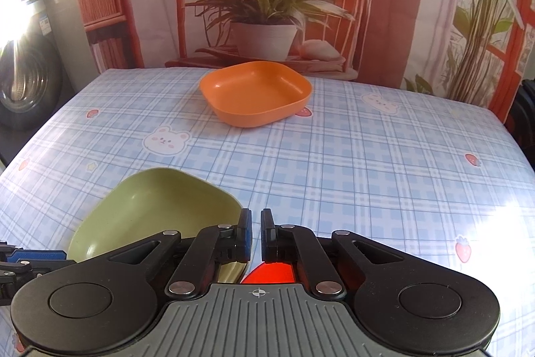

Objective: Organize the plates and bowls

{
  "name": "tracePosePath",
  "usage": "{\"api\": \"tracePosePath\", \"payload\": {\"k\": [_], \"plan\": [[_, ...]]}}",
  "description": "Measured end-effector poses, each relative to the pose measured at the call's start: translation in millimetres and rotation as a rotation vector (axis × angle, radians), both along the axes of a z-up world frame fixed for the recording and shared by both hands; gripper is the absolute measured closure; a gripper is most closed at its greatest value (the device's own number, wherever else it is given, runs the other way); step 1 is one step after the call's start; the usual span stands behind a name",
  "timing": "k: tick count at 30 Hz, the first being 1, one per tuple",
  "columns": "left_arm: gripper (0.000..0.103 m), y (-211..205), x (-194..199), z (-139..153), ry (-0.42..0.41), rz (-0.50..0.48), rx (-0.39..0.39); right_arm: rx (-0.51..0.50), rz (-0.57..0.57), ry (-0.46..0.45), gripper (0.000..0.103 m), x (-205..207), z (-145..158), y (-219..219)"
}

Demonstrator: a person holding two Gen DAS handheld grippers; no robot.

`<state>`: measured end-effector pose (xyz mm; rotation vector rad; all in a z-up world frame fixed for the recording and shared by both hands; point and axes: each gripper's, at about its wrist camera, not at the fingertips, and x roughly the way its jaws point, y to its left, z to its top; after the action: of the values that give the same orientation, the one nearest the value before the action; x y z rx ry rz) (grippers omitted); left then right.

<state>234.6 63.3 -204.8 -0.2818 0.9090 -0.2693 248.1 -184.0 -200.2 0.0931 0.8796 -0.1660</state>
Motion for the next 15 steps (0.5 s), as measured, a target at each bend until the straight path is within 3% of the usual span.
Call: {"api": "tracePosePath", "payload": {"k": [8,15], "plan": [[0.082,0,-1,-1,-0.001,0.001,-0.002,0.016,0.000,0.009,0.101,0,-6,3],[0.078,9,-2,8,-0.024,0.021,-0.008,0.028,-0.013,-0.048,0.099,-1,15,-6]]}}
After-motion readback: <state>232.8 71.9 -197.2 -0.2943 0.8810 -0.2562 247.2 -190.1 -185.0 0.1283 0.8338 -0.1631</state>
